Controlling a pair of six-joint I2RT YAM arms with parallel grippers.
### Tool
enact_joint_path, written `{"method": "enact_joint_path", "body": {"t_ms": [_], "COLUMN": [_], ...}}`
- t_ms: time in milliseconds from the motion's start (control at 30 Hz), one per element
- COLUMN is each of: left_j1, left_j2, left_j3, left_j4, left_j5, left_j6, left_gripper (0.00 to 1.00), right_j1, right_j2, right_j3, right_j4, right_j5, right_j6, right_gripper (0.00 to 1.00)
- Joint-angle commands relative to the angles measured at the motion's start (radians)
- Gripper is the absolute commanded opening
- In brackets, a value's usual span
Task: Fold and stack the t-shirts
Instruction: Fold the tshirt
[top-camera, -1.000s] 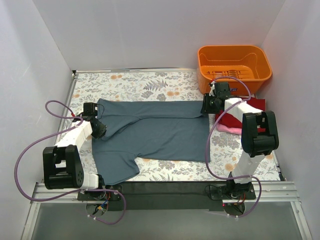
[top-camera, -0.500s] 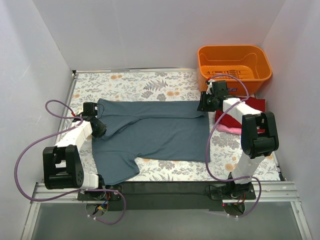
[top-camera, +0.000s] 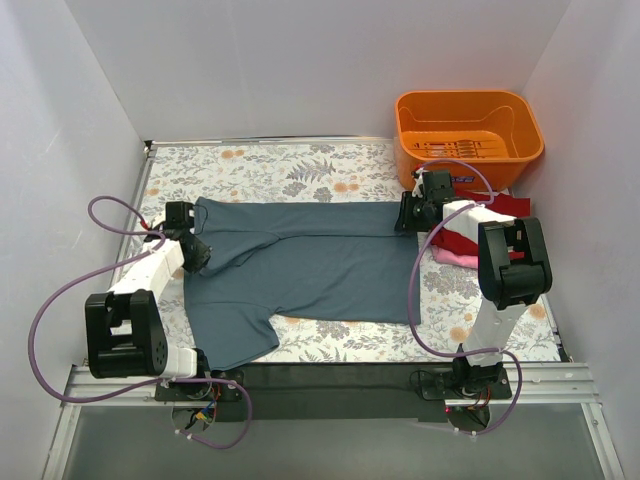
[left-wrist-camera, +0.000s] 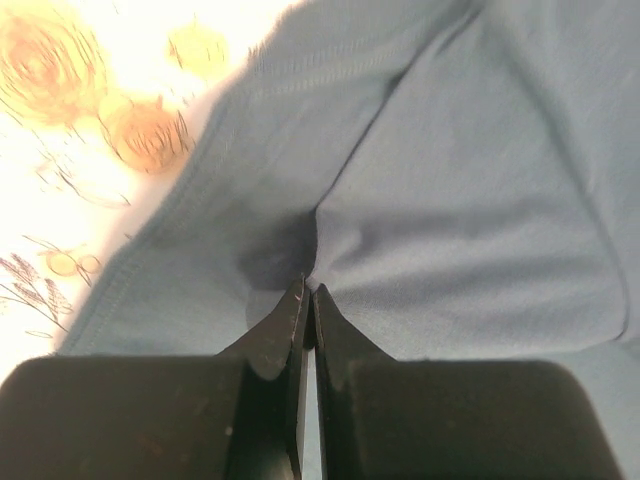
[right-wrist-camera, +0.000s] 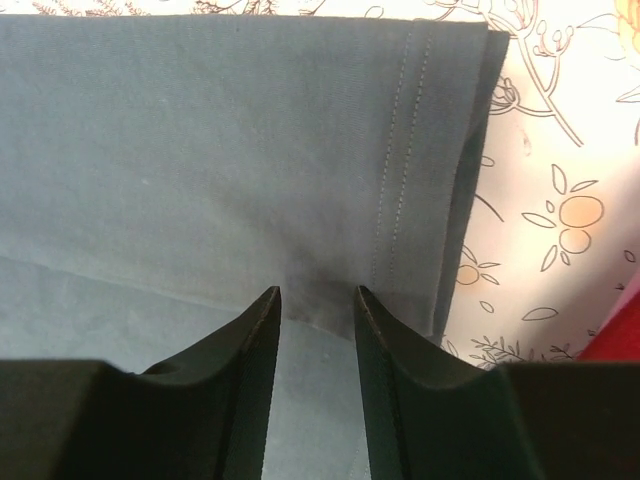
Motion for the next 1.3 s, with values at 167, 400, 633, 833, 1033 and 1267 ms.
{"method": "enact_joint_path", "body": {"t_ms": [167, 400, 633, 833, 1033, 1267], "left_j1": [-0.001, -0.009, -0.283, -0.510, -0.535, -0.536], "left_j2": [0.083, 0.059, -0.047, 0.010, 0.171, 0.267], "left_j3": [0.141, 0.173, 0.164, 0.120, 0.162, 0.189], "left_j4": [0.007, 0.009, 0.010, -0.007, 0.051, 0.116], "left_j5": [-0.138, -0.149, -0.337, -0.419, -0.453, -0.468], "left_j6": [0.009, 0.069, 0.182, 0.175, 0.236, 0.331], "left_gripper": [0.11, 0.44, 0.70, 0.58, 0.50, 0.41], "right_j1": [-0.008, -0.008, 0.026, 0.069, 0.118, 0.146], "right_j2": [-0.002, -0.031, -0.122, -0.186, -0.206, -0.212], "right_j3": [-0.011, 0.002, 0.018, -0.019, -0.041, -0.076], "right_j4": [0.020, 0.005, -0.021, -0.024, -0.023, -0.024], "right_j5": [0.022, 0.003, 0.003, -0.009, -0.037, -0.066], "right_j6": [-0.012, -0.040, -0.065, -0.069, -0.071, -0.075], "right_gripper": [0.37, 0.38, 0.38, 0.46, 0.51, 0.51]}}
